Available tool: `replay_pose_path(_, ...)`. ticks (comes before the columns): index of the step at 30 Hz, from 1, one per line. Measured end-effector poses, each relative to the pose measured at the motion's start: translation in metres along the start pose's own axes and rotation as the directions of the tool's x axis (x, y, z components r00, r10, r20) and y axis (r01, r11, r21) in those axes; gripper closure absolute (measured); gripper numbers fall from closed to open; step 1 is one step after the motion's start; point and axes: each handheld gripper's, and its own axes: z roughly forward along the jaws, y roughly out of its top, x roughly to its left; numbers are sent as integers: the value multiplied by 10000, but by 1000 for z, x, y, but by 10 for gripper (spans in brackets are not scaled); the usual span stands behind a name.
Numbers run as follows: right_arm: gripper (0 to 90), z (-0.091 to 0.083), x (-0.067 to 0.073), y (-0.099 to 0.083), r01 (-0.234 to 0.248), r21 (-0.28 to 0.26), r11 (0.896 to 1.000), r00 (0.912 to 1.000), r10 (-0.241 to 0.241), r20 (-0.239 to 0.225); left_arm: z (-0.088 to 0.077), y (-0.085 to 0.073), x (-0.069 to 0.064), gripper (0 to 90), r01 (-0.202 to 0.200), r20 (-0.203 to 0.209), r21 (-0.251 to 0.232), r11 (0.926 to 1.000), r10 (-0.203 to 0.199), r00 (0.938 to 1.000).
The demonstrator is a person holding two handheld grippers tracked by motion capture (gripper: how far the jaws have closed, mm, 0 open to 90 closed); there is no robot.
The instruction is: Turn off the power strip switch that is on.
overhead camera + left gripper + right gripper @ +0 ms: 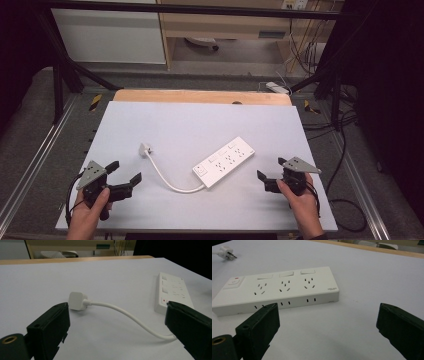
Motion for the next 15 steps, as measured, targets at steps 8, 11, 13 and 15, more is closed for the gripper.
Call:
replay_pose_path(8, 52, -1, -1, 1, 12, -47, 10000, 10000, -12, -62, 0, 0, 2, 59, 19, -61, -15, 10000, -19, 10000)
replay_pose_path(11, 50, -2, -1, 1, 25, -30, 10000, 10000, -25, -42, 0, 0, 3, 59, 41, -64, -16, 10000, -41, 10000)
replay_pose_path(13, 50, -2, -1, 1, 26, -28, 10000, 10000, -26, -48, 0, 0, 3, 58, 87, -92, -31, 10000, -87, 9999)
replay_pose_path(15, 50, -2, -1, 1, 42, 5, 10000, 10000, -42, -46, 0, 0, 4, 58, 95, -90, -21, 10000, -95, 9999)
